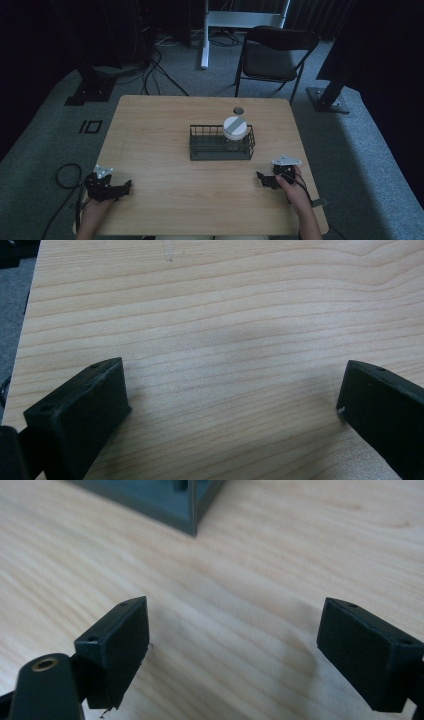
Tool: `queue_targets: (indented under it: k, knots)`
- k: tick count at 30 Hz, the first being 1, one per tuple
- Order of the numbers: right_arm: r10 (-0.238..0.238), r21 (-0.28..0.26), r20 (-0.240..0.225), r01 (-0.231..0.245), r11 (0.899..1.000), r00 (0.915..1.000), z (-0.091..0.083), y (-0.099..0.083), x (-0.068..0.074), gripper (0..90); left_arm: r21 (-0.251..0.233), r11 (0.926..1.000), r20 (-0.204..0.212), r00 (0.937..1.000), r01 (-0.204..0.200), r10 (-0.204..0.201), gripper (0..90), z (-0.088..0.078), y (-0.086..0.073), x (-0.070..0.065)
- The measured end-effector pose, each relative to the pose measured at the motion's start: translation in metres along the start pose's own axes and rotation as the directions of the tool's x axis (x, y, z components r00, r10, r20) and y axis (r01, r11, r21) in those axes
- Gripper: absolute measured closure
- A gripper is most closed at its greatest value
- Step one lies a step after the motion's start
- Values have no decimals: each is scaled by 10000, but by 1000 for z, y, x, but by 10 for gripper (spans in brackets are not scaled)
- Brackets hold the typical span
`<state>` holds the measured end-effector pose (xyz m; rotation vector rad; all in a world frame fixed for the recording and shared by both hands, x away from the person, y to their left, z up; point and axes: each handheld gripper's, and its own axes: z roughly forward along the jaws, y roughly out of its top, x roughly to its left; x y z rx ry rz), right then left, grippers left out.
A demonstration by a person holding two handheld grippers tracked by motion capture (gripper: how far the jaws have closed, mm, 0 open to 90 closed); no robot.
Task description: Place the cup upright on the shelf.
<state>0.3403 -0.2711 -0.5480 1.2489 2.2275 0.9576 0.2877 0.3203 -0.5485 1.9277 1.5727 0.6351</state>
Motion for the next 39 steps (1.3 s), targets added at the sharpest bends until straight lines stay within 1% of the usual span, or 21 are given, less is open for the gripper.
queue_targets:
  k: [3, 5, 7, 11, 19, 39]
  knots:
    - [134, 73, -153, -133, 9999, 9998, 0, -2, -2, 132, 6, 10000, 1, 10000, -6, 6, 2, 0, 0, 0]
    - [101, 126, -140, -99, 9999, 9999, 0, -3, -3, 132, 0, 10000, 2, 10000, -2, 2, 2, 0, 0, 0]
    - [214, 110, -164, -212, 9997, 9996, 0, -4, -3, 132, 2, 10000, 2, 10000, -5, 5, 2, 0, 0, 0]
    - [19, 95, -333, -16, 10000, 9994, 0, -5, -3, 130, -1, 10000, 0, 10000, -1, 1, 1, 0, 0, 0]
    - [112, 129, -275, -109, 9999, 9996, -3, -7, -5, 124, 24, 10000, 0, 10000, -35, 35, 2, 0, 0, 0]
    - [109, 128, -275, -105, 9999, 9996, -3, -7, -5, 123, 49, 10000, -6, 10000, -44, 44, 2, -1, 0, 0]
